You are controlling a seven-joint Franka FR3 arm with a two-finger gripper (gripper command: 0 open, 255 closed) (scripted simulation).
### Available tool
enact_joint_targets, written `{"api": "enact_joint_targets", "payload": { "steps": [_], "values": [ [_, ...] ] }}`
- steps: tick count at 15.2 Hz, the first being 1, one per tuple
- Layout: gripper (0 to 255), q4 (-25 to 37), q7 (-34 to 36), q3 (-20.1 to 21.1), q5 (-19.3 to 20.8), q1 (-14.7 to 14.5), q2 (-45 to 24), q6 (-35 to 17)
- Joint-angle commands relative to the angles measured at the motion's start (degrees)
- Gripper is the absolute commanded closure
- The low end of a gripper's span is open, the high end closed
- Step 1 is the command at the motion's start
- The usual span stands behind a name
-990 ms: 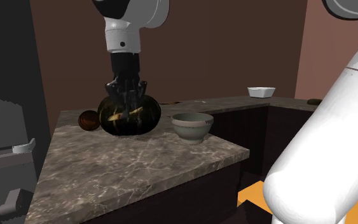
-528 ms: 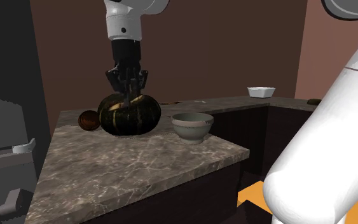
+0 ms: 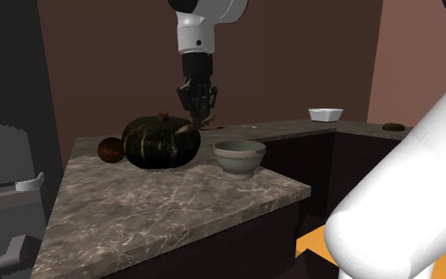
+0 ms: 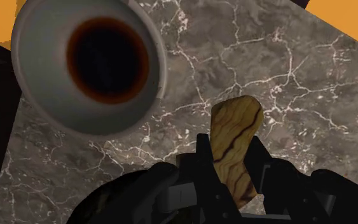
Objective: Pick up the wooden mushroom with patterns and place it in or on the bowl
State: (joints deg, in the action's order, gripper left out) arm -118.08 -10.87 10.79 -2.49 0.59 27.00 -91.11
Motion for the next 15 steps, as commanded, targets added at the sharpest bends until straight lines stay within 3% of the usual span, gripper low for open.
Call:
{"api": "enact_joint_targets", "payload": {
  "steps": [1,10,15],
  "values": [
    [255,-0.69,-2.98,-2.22,0.86,0.84,1.07,0.41],
    [255,-1.55,-16.54,-12.77,5.85,5.16,2.48,0.64],
    [255,-6.09,-16.37,-12.85,5.93,5.15,3.30,-3.09]
  ]
}}
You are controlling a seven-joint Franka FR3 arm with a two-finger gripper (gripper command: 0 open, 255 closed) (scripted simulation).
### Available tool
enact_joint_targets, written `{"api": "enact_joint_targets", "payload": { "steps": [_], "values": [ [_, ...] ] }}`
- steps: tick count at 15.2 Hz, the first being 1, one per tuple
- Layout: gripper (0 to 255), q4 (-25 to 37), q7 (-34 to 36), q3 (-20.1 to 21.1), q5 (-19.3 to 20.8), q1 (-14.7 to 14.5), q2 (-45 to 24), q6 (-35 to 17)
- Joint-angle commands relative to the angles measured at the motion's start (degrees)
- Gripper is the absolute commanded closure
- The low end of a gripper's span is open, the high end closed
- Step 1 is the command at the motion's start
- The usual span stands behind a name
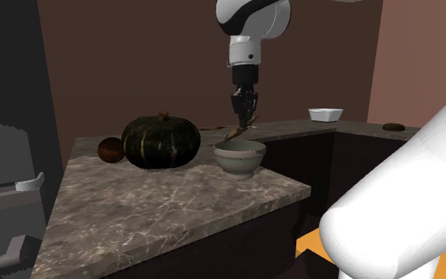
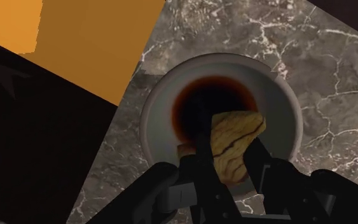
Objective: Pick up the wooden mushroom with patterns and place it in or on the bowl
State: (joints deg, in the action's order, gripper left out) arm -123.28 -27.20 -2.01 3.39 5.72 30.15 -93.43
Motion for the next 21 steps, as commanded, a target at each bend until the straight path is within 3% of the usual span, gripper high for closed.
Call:
{"api": "enact_joint_targets", "payload": {
  "steps": [1,10,17,18,21],
  "values": [
    [255,-1.77,0.00,-0.07,0.06,0.02,0.28,-1.52],
    [255,-9.18,0.28,-0.22,0.22,0.06,0.88,-8.32],
    [255,-8.22,0.26,-0.13,0.17,0.05,1.72,-8.14],
    [0,-8.22,0.26,-0.13,0.16,0.05,1.72,-8.14],
    [0,-14.36,-3.29,-5.65,-5.04,0.41,13.25,-12.15]
  ]
}}
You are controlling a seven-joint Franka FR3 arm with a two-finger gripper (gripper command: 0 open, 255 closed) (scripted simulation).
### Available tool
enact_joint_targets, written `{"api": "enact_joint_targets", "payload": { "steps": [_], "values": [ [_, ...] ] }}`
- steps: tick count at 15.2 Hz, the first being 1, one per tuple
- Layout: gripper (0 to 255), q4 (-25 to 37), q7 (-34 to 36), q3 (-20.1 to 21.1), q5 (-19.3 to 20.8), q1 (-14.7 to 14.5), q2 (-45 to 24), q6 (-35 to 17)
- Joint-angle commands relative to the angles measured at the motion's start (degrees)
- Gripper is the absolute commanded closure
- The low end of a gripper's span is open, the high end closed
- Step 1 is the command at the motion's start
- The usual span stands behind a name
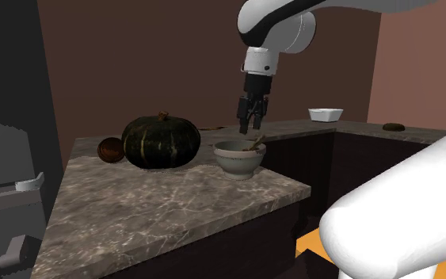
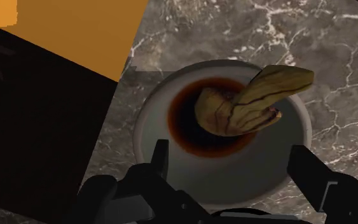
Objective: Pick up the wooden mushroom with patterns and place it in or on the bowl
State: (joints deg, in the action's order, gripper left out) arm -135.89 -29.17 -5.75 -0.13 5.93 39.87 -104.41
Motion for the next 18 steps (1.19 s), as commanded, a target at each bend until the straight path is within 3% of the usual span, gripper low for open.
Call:
{"api": "enact_joint_targets", "payload": {
  "steps": [1,3,10,18],
  "values": [
    [0,-3.83,-2.44,-3.89,-3.06,0.40,7.43,-2.32],
    [0,-6.57,-3.85,-6.57,-4.90,0.76,12.56,-3.68],
    [0,-11.54,-4.04,-6.26,-5.40,0.33,11.34,-9.92],
    [0,-11.53,-4.04,-6.25,-5.40,0.33,11.34,-9.91]
  ]
}}
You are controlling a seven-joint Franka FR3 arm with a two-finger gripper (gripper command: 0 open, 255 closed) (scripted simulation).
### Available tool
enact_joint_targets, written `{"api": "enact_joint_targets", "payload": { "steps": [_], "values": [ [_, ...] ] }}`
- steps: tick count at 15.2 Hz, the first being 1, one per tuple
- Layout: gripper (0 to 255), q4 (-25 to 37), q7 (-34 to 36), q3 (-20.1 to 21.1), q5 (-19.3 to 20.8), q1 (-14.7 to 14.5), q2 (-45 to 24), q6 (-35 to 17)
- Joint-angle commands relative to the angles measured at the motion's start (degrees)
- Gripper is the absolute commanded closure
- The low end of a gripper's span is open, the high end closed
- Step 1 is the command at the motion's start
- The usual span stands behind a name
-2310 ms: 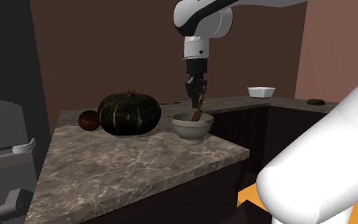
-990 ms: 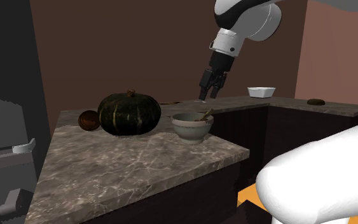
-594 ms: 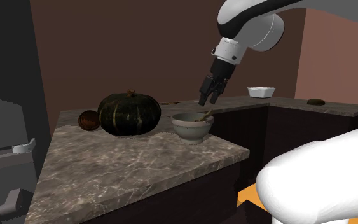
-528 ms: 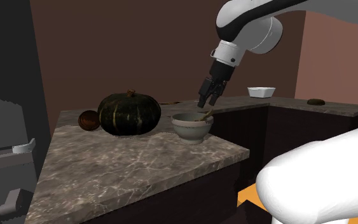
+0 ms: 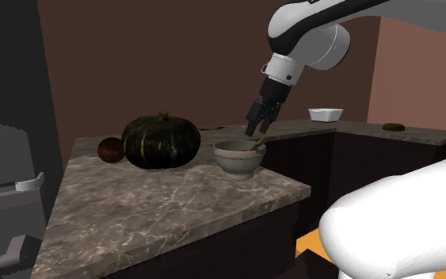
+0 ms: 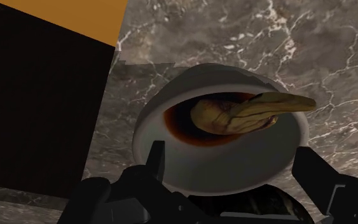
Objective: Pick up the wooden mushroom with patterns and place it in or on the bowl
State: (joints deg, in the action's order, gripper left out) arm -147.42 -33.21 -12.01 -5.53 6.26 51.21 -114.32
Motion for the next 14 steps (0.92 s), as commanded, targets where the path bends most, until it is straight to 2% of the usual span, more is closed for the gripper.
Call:
{"api": "enact_joint_targets", "payload": {
  "steps": [1,10,11,12,14],
  "values": [
    [255,0.00,0.00,0.00,0.00,0.00,0.00,0.00],
    [255,0.00,0.00,0.00,0.00,0.00,0.00,0.00],
    [0,0.00,0.00,0.00,0.00,0.00,0.00,0.00],
    [0,0.93,10.47,9.35,4.96,4.30,0.23,3.69],
    [0,6.03,29.15,27.65,12.84,12.14,-3.05,14.84]
  ]
}}
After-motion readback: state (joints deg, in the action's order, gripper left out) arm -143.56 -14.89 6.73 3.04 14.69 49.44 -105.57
